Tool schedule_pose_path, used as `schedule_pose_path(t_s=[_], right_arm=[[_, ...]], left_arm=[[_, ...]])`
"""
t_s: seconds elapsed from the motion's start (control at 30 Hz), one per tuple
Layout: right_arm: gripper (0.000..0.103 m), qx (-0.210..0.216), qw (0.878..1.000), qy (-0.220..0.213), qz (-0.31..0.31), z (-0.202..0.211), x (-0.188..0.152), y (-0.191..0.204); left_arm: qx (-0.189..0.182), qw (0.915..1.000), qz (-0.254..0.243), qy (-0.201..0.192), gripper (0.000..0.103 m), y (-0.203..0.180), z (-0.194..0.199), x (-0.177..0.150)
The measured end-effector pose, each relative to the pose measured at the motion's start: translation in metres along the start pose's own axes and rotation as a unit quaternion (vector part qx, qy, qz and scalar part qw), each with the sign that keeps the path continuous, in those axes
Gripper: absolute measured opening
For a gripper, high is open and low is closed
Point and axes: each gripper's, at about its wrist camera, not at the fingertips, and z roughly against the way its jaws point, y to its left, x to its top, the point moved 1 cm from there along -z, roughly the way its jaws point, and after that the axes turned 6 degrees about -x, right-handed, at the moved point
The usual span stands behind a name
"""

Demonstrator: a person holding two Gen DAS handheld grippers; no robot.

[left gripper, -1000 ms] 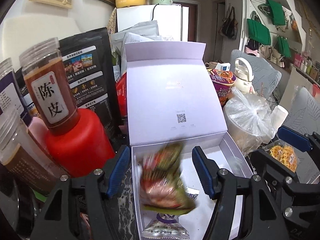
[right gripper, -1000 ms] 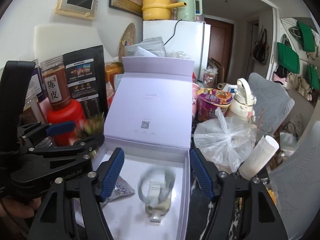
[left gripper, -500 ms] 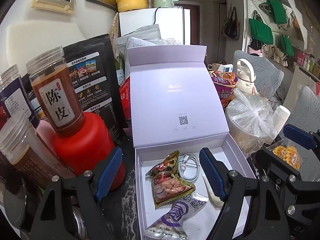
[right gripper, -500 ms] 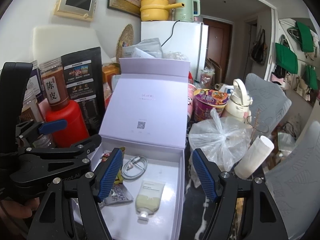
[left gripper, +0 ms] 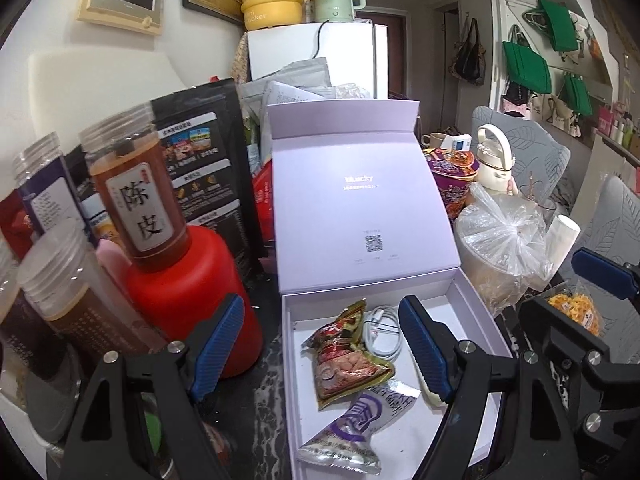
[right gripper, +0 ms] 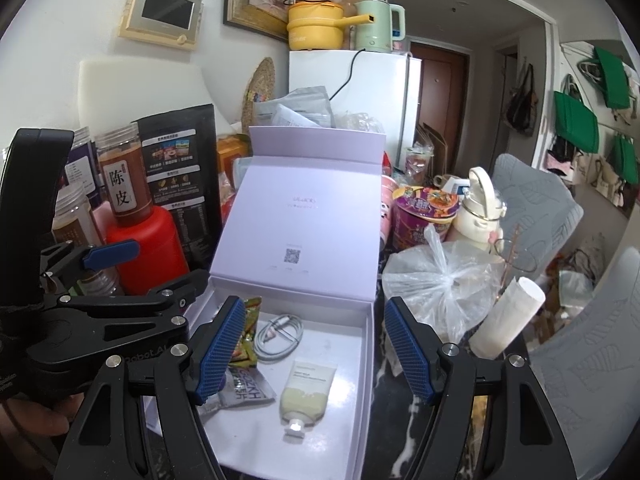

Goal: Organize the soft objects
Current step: 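Withdraw both open tools from the box back toward the lavender sachet and pink packet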

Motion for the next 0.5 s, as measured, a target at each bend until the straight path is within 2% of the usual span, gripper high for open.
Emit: schedule_pose_path(t_s=[0.27, 0.5], right_arm=[[0.073, 0.008, 1.000, -0.006, -0.006, 0.022, -0.004, -0.002], [0.073, 0.003, 1.000, -0.023, -0.005, 0.058, -0.007, -0.007]], left_arm=[[0.029, 0.9994, -0.006, -0.018, 0.080, 0.001, 0.029, 0.000], [0.031, 0.9988, 0.004, -0.037, 0.080, -0.006, 0.066, -0.006]])
